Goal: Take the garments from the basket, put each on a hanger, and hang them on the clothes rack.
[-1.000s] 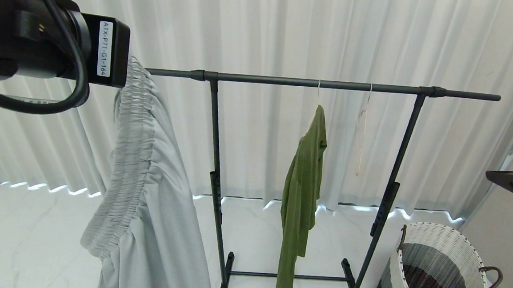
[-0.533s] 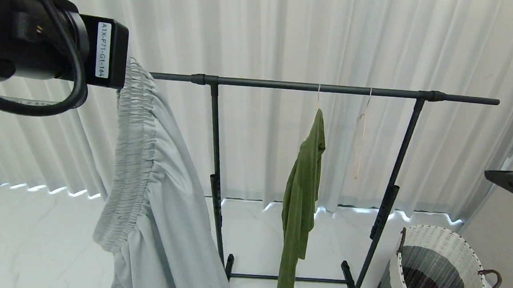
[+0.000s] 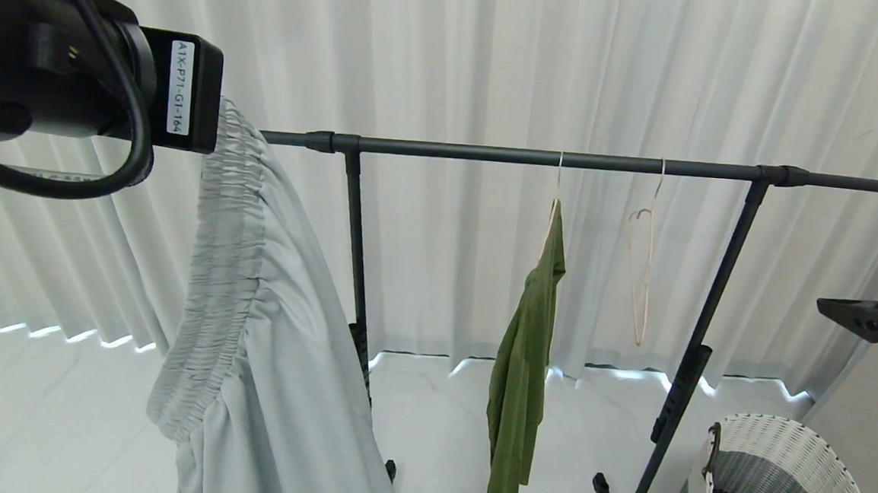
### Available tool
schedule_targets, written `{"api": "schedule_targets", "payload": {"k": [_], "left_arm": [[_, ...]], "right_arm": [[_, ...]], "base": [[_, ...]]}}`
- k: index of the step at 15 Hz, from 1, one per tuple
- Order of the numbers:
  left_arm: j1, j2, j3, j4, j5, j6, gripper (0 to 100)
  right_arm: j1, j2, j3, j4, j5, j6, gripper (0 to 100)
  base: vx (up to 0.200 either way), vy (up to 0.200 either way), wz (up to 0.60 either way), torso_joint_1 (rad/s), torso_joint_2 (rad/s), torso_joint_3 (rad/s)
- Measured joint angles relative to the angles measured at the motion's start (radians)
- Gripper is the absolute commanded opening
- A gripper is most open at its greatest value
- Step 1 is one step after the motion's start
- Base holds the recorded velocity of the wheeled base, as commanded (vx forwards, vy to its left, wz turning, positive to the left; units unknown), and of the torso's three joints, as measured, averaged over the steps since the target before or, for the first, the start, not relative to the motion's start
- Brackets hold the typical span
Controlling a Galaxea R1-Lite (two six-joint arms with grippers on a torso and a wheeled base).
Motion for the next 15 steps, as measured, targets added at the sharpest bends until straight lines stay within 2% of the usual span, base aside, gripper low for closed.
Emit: {"api": "schedule_targets", "payload": {"k": [5, 7, 10, 13, 15], "left_arm": [[0.0, -0.003, 0.024, 0.0, 0.0, 0.0, 0], [-0.001, -0.011, 0.063, -0.001, 0.0, -0.004, 0], [-0.001, -0.061, 0.213, -0.021, 0.0, -0.007, 0], [-0.001, -0.137, 0.377, -0.116, -0.001, -0.006, 0], [-0.001, -0.178, 0.452, -0.142, -0.004, -0.005, 0]], "right_arm": [[0.0, 0.043, 0.002, -0.003, 0.029, 0.064, 100], [0.0, 0.068, 0.001, -0.044, 0.031, 0.087, 100], [0.008, 0.121, 0.002, -0.07, 0.033, 0.149, 100], [0.022, 0.175, 0.0, -0.102, 0.041, 0.243, 100], [0.031, 0.228, -0.003, -0.141, 0.041, 0.304, 100]], "base": [[0.2, 0.0, 0.0, 0.003, 0.0, 0.0], [0.0, 0.0, 0.0, 0.0, 0.0, 0.0], [0.0, 0.0, 0.0, 0.0, 0.0, 0.0], [0.0, 0.0, 0.0, 0.0, 0.0, 0.0], [0.0, 0.0, 0.0, 0.0, 0.0, 0.0]]}}
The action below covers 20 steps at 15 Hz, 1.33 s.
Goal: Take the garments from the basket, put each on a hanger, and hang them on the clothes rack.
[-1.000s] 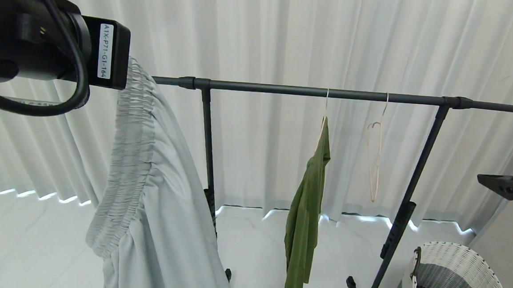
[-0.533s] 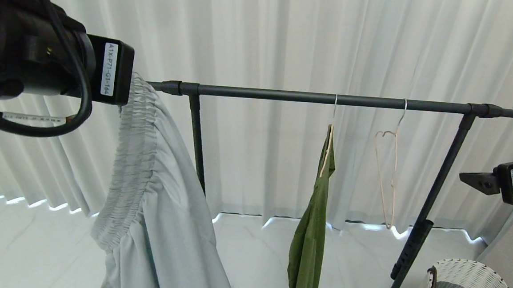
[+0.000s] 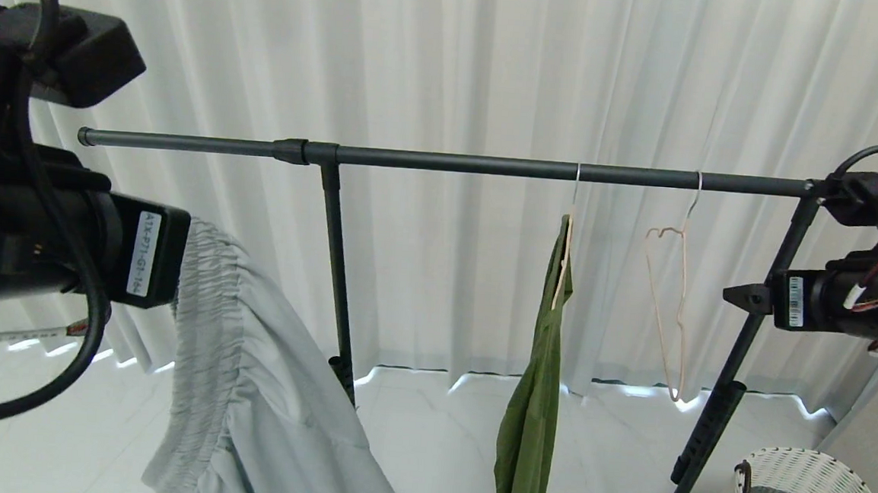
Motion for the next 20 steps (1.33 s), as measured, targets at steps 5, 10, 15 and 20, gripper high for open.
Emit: {"api": "schedule_targets", "payload": {"k": [5, 10, 15, 20], "left_arm": [[0.007, -0.037, 0.062, -0.04, -0.002, 0.003, 0], [0.008, -0.044, 0.065, -0.04, -0.002, 0.002, 0], [0.006, -0.045, 0.066, -0.039, -0.003, 0.002, 0], [0.002, -0.046, 0.066, -0.039, -0.003, 0.002, 0]], "right_arm": [[0.019, 0.188, -0.053, -0.078, -0.002, 0.109, 100], [0.018, 0.385, -0.195, -0.077, -0.006, 0.229, 100], [0.019, 0.459, -0.2, -0.059, -0.017, 0.302, 100], [0.018, 0.493, -0.2, -0.061, -0.074, 0.301, 100]], "base": [[0.0, 0.0, 0.0, 0.0, 0.0, 0.0], [0.0, 0.0, 0.0, 0.0, 0.0, 0.0], [0.0, 0.0, 0.0, 0.0, 0.0, 0.0], [0.0, 0.0, 0.0, 0.0, 0.0, 0.0]]}}
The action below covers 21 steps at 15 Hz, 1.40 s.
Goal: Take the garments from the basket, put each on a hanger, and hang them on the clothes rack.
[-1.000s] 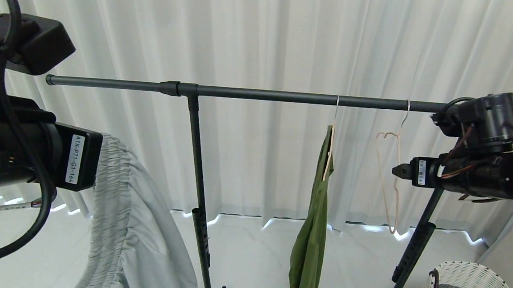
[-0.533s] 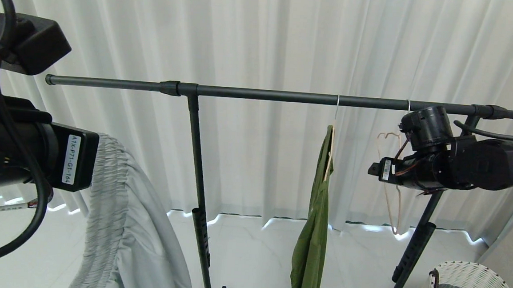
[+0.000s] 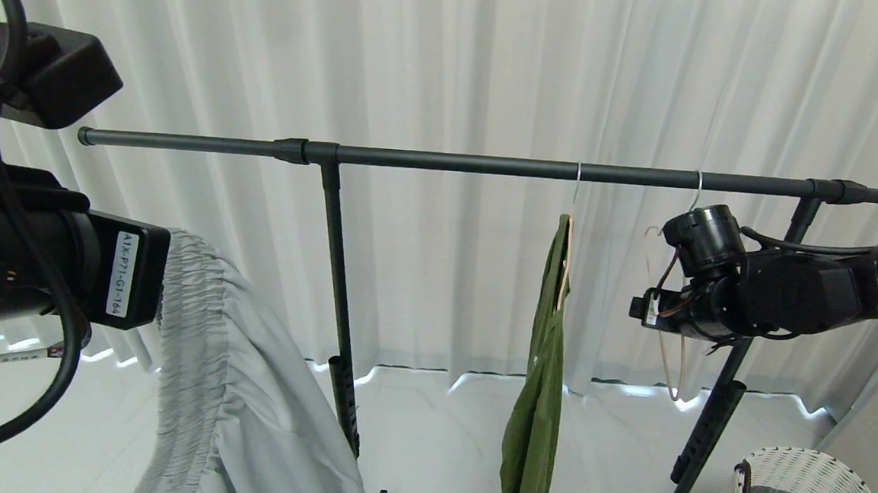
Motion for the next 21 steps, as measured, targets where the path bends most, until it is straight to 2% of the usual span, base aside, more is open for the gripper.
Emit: {"api": "schedule_targets", "payload": {"k": [1, 12, 16, 21], "left_arm": [[0.0, 0.0, 0.0, 0.0, 0.0, 0.0, 0], [-0.021, -0.003, -0.001, 0.0, 0.001, 0.001, 0], [-0.023, -0.003, -0.001, 0.0, 0.003, 0.001, 0], [-0.039, -0.015, -0.002, 0.0, 0.004, 0.003, 0]], "right_arm": [[0.0, 0.003, 0.0, 0.0, 0.0, 0.0, 0], [0.004, -0.022, 0.0, 0.003, -0.002, -0.015, 0], [0.003, -0.073, 0.006, -0.003, 0.004, -0.064, 0], [-0.003, -0.195, 0.096, -0.004, 0.102, -0.142, 0]], "base": [[0.0, 0.0, 0.0, 0.0, 0.0, 0.0], [0.0, 0.0, 0.0, 0.0, 0.0, 0.0], [0.0, 0.0, 0.0, 0.0, 0.0, 0.0], [0.0, 0.0, 0.0, 0.0, 0.0, 0.0]]}}
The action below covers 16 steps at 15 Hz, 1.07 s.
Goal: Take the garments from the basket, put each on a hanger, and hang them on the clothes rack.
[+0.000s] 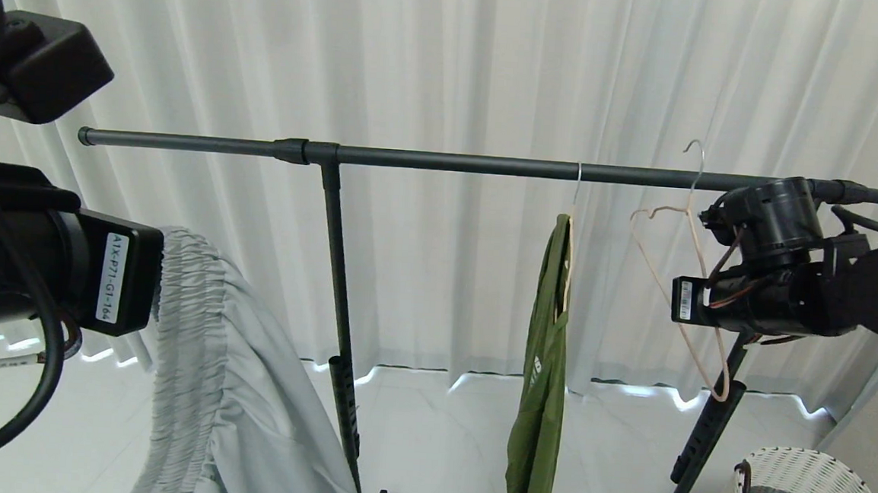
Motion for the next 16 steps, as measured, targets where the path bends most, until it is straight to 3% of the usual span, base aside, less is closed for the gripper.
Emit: {"api": "schedule_targets", "payload": {"k": [6, 11, 16], "left_arm": [[-0.007, -0.009, 0.002, 0.0, 0.002, 0.001, 0], [-0.008, -0.014, 0.001, 0.0, 0.05, 0.049, 0], [-0.007, -0.019, 0.001, 0.0, 0.05, 0.049, 0]], "right_arm": [[-0.002, -0.18, 0.143, 0.011, 0.087, -0.043, 0], [0.003, -0.344, 0.293, 0.055, 0.151, -0.055, 0], [0.022, -0.427, 0.344, 0.079, 0.155, -0.056, 0]], "base": [[0.0, 0.0, 0.0, 0.0, 0.0, 0.0], [-0.2, 0.0, 0.0, 0.005, 0.0, 0.002], [-0.2, 0.0, 0.0, -0.001, 0.0, 0.003]]}}
